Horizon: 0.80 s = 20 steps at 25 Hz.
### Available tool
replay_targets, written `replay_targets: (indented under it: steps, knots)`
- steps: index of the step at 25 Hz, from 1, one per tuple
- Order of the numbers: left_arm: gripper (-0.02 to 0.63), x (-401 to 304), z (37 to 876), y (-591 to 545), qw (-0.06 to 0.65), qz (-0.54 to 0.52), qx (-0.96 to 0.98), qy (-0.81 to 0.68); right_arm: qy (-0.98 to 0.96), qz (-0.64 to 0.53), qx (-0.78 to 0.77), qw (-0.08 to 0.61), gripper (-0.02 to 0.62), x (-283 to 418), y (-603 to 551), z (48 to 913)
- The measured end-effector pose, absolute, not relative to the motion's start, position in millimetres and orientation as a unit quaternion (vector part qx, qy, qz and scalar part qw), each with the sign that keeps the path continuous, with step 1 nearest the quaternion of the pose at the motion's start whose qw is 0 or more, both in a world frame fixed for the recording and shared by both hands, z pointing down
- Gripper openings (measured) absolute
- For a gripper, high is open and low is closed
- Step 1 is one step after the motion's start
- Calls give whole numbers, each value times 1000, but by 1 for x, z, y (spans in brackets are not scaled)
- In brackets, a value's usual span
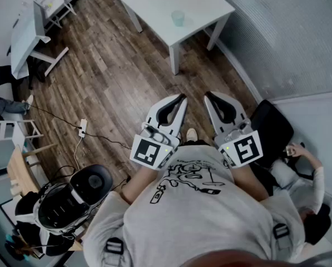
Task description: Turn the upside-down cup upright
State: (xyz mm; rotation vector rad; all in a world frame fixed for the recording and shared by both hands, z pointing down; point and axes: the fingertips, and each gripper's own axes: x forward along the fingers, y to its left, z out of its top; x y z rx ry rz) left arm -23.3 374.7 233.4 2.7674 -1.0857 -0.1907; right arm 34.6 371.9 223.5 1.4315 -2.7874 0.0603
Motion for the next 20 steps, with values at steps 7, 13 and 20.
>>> replay_targets:
  steps: [7, 13, 20]
  knots:
    - [17, -17, 231, 389, 84, -67, 923, -369, -888, 25, 459, -3, 43, 45, 384, 223]
    - [17, -2, 226, 379, 77, -67, 920, -379, -889, 26, 457, -7, 44, 64, 378, 223]
    - [15, 33, 236, 350, 74, -63, 918, -384, -892, 31, 450, -11, 44, 93, 350, 236]
